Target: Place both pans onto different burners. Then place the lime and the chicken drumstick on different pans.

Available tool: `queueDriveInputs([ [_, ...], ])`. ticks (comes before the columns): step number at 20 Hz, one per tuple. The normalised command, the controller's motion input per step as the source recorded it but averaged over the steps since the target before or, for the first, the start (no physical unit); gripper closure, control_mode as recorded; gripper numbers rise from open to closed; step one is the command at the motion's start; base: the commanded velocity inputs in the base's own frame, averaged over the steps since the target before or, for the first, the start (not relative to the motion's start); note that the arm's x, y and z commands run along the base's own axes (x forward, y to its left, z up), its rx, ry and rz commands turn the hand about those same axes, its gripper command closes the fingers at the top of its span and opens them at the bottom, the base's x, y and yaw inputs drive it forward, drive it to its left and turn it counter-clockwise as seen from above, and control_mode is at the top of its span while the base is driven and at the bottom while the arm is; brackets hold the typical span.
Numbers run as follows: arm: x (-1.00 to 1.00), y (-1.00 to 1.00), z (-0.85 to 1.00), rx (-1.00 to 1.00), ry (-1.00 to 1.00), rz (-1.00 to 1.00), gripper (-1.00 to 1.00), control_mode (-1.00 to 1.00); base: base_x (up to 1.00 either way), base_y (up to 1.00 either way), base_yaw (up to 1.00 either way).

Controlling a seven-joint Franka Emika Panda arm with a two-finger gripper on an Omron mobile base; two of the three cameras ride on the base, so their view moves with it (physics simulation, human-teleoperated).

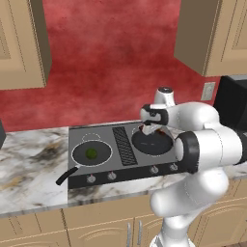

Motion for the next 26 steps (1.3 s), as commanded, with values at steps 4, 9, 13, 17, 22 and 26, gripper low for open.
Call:
queueDriveInputs([
  [4, 0.16, 0.00, -0.43, 0.00, 0.00, 0.00, 1.00, -1.00, 0.00, 0.00, 0.00],
  [9, 0.27, -0.01, -0.36, 0.00, 0.00, 0.00, 1.00, -1.00, 0.00, 0.00, 0.00],
  [13, 0.38, -0.02, -0.22, 0.00, 0.00, 0.00, 1.00, -1.00, 0.00, 0.00, 0.00],
  [17, 0.33, -0.09, -0.34, 0.00, 0.00, 0.00, 1.00, -1.00, 0.00, 0.00, 0.00],
  [22, 0.25, -0.12, -0.43, 0.00, 0.00, 0.00, 1.00, -1.00, 0.00, 0.00, 0.00],
  [26, 0.14, -0.09, -0.44, 0.00, 0.00, 0.00, 1.00, -1.00, 0.00, 0.00, 0.00],
])
